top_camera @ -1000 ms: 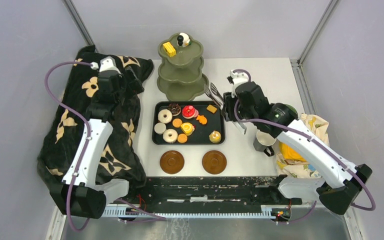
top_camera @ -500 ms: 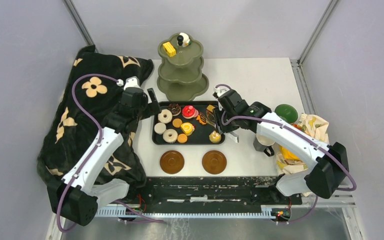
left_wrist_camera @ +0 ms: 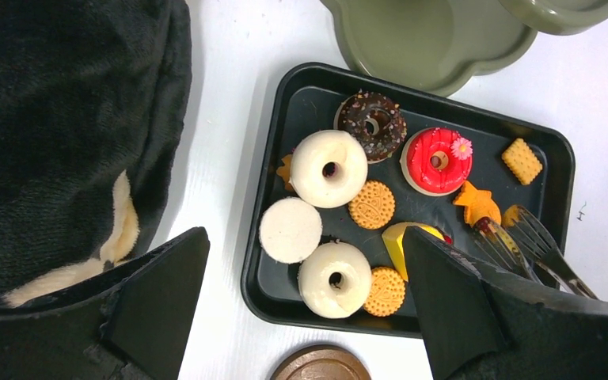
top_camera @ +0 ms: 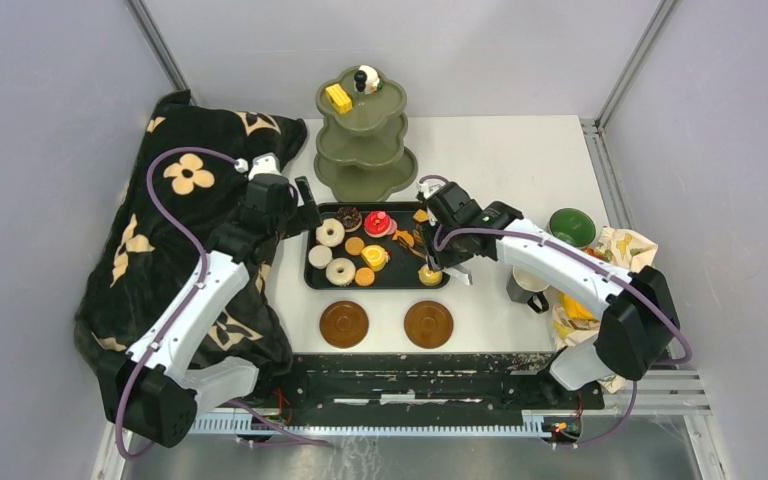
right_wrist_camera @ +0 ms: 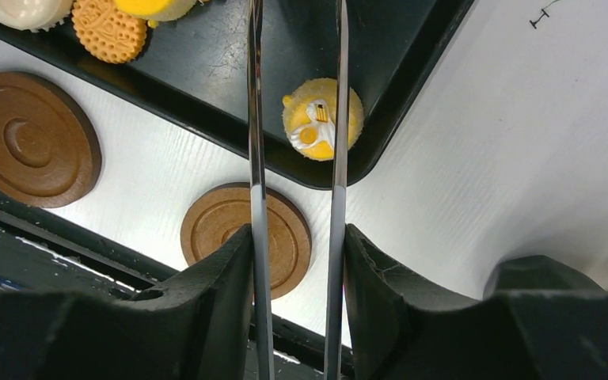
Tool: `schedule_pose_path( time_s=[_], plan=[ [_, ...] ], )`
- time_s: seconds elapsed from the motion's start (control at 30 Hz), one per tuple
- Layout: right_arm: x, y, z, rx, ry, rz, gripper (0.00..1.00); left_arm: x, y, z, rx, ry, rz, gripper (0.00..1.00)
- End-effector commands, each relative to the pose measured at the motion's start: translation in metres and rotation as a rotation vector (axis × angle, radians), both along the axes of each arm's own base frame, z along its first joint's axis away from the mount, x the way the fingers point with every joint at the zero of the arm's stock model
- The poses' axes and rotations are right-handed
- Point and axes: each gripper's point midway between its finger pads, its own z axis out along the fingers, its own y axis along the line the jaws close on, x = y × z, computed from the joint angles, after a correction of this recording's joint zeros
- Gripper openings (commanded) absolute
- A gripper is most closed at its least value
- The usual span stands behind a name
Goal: Serve the afternoon tea
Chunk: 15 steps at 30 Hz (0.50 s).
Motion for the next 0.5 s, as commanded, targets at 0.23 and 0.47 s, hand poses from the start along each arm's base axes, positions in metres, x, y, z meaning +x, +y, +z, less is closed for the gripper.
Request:
schedule_pose_path(
  time_s=[0.23,0.47],
  plan=[
    [0.021,0.001,-0.004,-0.068,-0.064,0.027,0.45,0.015,-0.013,0.024,-0.047,-0.077,-0.047,0.99],
    [0.023,0.005,-0.007,-0.069,-0.055,0.043,0.44,0.013,-0.014,0.023,-0.048,-0.079,-0.061,0.99]
  ],
)
